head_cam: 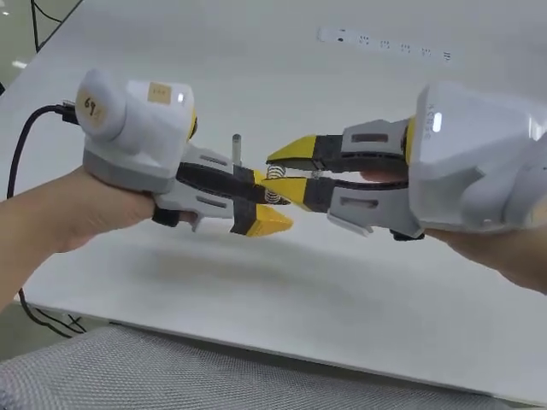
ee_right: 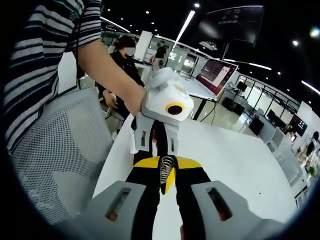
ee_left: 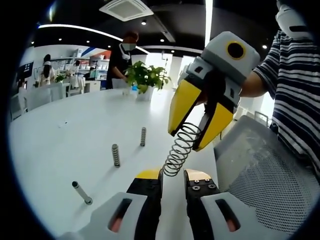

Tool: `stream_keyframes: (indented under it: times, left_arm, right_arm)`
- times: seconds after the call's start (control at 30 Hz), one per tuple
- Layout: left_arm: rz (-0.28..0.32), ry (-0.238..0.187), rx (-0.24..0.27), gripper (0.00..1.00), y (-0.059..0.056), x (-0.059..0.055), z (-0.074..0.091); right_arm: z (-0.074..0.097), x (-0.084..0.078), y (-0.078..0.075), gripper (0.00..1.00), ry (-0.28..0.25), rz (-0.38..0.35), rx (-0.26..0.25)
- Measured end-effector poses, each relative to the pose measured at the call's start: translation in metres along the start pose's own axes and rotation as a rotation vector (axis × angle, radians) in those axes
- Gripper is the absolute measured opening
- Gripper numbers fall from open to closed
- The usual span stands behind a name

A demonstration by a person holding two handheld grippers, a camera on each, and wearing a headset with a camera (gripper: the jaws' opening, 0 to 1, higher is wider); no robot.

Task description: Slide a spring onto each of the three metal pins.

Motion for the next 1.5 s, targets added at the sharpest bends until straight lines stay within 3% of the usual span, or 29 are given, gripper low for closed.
stream_keyframes:
  times: [0.37,0.7,0.93,1.27,1.5]
  left_arm:
    - [0.016,0.003,0.034,0.16,0.002,-0.002,0.008]
    - [0.021,-0.005,0.131,0.26,0.009,-0.007,0.028]
    - [0.016,-0.021,0.205,0.40,0.015,-0.011,0.043]
    - [0.000,-0.026,0.372,0.68,0.022,-0.027,0.075]
    - [-0.041,-0.065,0.421,0.87,0.024,-0.028,0.089]
  right_arm:
    - [-0.003,0.002,-0.002,0.11,-0.003,-0.001,0.002]
    - [-0.007,-0.004,-0.016,0.12,-0.010,-0.050,-0.026]
    - [-0.007,-0.010,-0.020,0.12,-0.006,-0.081,-0.042]
    - [-0.007,-0.020,-0.029,0.12,0.006,-0.109,-0.071]
    - [-0.011,-0.024,-0.032,0.12,0.015,-0.123,-0.083]
Point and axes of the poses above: the centre of the closed fingertips' face, and the gripper's own axes: z roughly backward along the fingers, y roughly to its left, x roughly out of its top, the point moved 9 cm from there along z, roughly backward along the fingers, and after that the axes turned 12 degrees about -y, right-handed, at the moved point
